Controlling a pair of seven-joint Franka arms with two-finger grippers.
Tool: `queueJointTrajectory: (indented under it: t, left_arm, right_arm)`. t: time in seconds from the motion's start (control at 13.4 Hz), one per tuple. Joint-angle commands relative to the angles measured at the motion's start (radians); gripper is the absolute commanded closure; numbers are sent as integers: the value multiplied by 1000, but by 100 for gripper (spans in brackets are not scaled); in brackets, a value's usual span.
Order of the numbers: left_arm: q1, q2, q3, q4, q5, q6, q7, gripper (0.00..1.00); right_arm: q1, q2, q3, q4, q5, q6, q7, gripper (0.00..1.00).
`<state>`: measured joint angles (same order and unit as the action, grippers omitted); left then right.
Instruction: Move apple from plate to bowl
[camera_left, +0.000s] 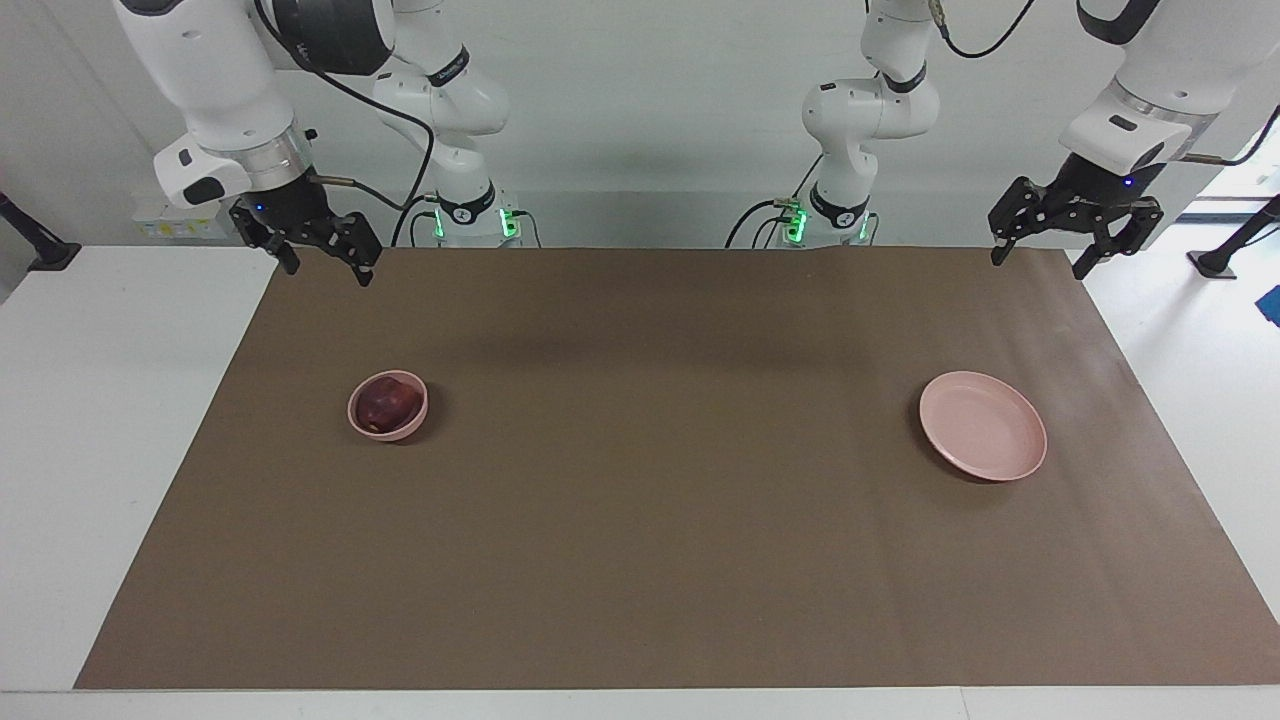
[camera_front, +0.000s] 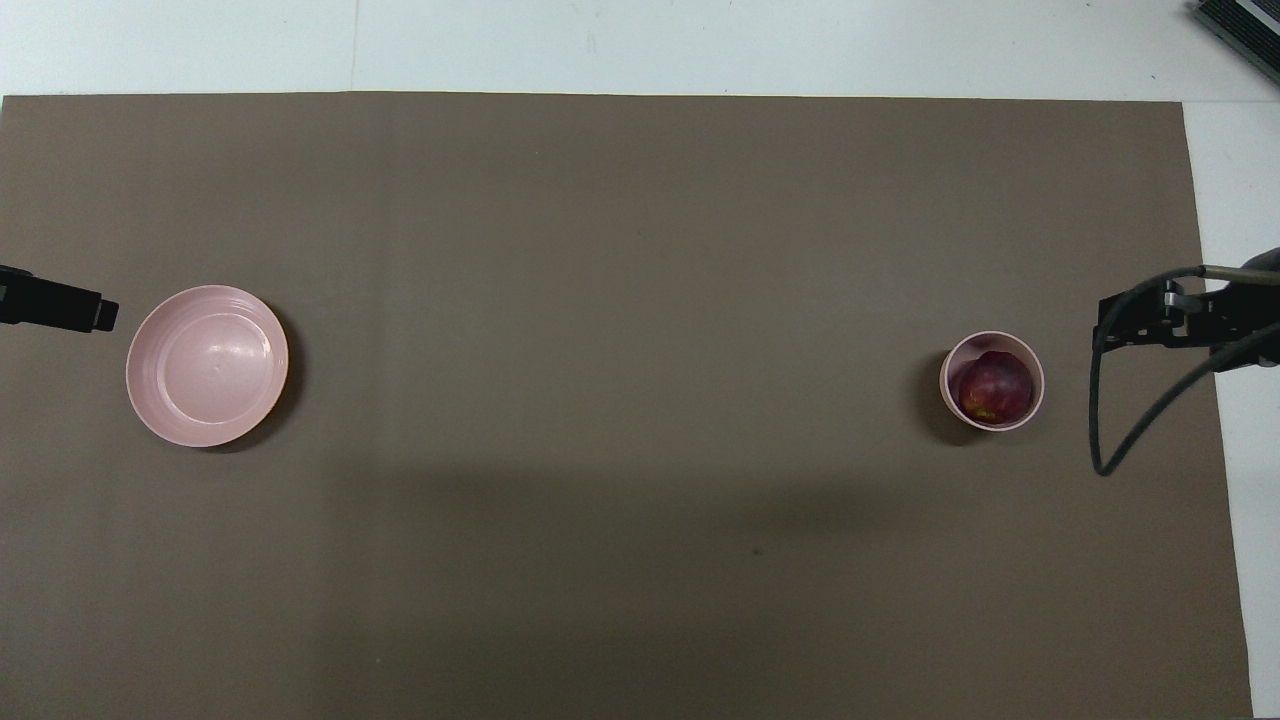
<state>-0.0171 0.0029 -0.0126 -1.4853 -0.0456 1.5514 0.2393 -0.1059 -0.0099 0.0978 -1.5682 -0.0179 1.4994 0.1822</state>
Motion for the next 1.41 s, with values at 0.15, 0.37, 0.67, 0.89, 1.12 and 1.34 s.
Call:
queueJointTrajectory:
  t: [0.15,0.37,0.67,0.89,1.12,1.34]
  left_arm:
    - [0,-4,0,2,16,-17,-6,0]
    - [0,-4,0,2,16,-17,-6,0]
    - [0,-4,0,2,16,-17,-6,0]
    - [0,-4,0,2,16,-17,-6,0]
    - [0,-4,0,2,16,-17,-6,0]
    - [0,-21,2,-9,23,-117,-11,0]
  right_arm:
    - [-6,1,3,33,23,-44,-26,0]
    - [-8,2,0,31,26,-33,-23,0]
    - [-12,2,-1,31,24,-33,-20,0]
    - [-11,1,-1,31,24,-33,-20,0]
    - [-11,1,-1,31,24,-33,-20,0]
    - [-12,1,-1,30,26,-36,-23,0]
